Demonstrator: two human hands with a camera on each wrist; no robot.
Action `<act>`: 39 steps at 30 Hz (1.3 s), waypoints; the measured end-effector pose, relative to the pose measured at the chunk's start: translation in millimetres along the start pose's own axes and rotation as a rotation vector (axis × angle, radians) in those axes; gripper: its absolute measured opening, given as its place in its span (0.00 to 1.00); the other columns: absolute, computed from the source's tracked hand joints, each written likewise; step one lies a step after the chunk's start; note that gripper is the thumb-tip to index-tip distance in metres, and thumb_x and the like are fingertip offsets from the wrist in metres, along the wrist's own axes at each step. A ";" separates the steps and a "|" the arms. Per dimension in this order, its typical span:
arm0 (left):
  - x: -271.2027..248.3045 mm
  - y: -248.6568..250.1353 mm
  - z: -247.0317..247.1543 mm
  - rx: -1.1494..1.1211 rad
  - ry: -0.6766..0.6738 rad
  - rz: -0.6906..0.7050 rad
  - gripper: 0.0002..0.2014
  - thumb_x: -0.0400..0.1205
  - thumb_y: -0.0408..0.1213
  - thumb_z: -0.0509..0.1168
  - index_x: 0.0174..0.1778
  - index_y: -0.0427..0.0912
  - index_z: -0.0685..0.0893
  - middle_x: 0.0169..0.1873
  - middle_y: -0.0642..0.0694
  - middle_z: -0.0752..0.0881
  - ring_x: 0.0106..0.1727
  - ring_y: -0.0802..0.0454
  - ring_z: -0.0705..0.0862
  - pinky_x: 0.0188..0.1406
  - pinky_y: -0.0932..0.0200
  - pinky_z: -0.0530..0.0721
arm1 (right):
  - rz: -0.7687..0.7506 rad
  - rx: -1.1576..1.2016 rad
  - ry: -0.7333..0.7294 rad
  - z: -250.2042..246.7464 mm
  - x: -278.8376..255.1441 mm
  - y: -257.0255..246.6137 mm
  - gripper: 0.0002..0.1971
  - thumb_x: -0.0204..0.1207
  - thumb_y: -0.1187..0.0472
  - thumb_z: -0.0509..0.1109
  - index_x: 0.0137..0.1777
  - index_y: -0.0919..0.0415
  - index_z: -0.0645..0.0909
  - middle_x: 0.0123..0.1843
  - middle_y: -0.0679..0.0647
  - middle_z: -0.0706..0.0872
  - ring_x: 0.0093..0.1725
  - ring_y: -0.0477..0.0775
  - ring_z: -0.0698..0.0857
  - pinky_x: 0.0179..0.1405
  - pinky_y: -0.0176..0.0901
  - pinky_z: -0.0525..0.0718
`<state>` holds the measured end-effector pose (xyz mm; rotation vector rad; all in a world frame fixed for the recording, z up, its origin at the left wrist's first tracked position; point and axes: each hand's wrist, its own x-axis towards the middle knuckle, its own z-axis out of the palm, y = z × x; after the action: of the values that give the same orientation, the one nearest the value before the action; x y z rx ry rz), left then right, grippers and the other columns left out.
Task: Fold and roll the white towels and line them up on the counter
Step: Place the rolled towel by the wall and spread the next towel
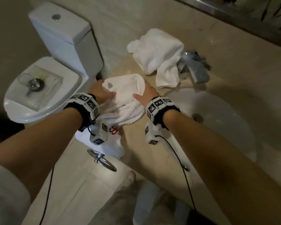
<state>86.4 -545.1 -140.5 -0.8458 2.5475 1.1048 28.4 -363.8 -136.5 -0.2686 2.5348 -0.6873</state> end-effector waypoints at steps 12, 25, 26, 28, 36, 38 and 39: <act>-7.1 41.6 1.8 0.176 -0.160 0.425 0.56 0.59 0.59 0.76 0.80 0.42 0.59 0.78 0.39 0.65 0.78 0.40 0.65 0.77 0.46 0.64 | 0.100 0.421 -0.079 -72.3 -38.8 6.1 0.29 0.72 0.68 0.70 0.74 0.61 0.71 0.64 0.58 0.80 0.63 0.60 0.79 0.47 0.41 0.77; -135.5 245.3 40.1 0.391 -0.456 0.848 0.20 0.73 0.38 0.75 0.60 0.39 0.83 0.59 0.40 0.84 0.63 0.42 0.81 0.63 0.57 0.74 | 0.201 0.492 0.339 -240.9 -244.9 88.4 0.20 0.71 0.65 0.70 0.64 0.61 0.77 0.63 0.63 0.82 0.62 0.64 0.81 0.67 0.59 0.78; -151.6 258.5 39.0 0.374 -0.458 0.876 0.21 0.72 0.37 0.75 0.61 0.38 0.82 0.58 0.40 0.84 0.62 0.43 0.81 0.63 0.56 0.74 | 0.202 0.515 0.379 -249.4 -264.1 95.1 0.20 0.70 0.65 0.71 0.62 0.60 0.78 0.61 0.63 0.83 0.62 0.64 0.82 0.66 0.59 0.79; -189.1 284.4 36.2 0.338 -0.470 0.954 0.24 0.70 0.37 0.77 0.62 0.38 0.81 0.57 0.42 0.84 0.60 0.45 0.80 0.61 0.58 0.73 | 0.194 0.571 0.455 -264.6 -304.1 109.5 0.15 0.67 0.66 0.72 0.54 0.55 0.80 0.54 0.60 0.85 0.58 0.63 0.83 0.62 0.55 0.80; -340.5 327.9 43.8 0.238 -0.708 1.170 0.23 0.63 0.52 0.79 0.52 0.58 0.83 0.48 0.60 0.87 0.48 0.65 0.85 0.53 0.68 0.81 | 0.163 0.629 0.731 -287.5 -467.2 149.0 0.15 0.71 0.68 0.69 0.57 0.57 0.78 0.55 0.60 0.83 0.59 0.64 0.83 0.57 0.56 0.80; -370.6 326.1 52.8 0.214 -0.711 1.151 0.24 0.62 0.60 0.77 0.53 0.60 0.82 0.49 0.56 0.88 0.50 0.58 0.87 0.56 0.60 0.84 | 0.179 0.656 0.802 -284.7 -507.1 164.6 0.18 0.71 0.68 0.68 0.61 0.59 0.78 0.57 0.60 0.83 0.57 0.62 0.83 0.50 0.49 0.80; -384.2 323.6 59.0 0.217 -0.677 1.157 0.25 0.64 0.58 0.76 0.56 0.57 0.82 0.51 0.52 0.88 0.52 0.53 0.87 0.57 0.56 0.85 | 0.174 0.651 0.837 -281.3 -527.9 171.1 0.19 0.72 0.69 0.68 0.64 0.61 0.77 0.56 0.59 0.83 0.54 0.61 0.83 0.47 0.46 0.80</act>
<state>202.4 -166.1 173.6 1.0429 2.3396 1.0133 327.2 63.3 203.2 0.5738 2.7931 -1.7664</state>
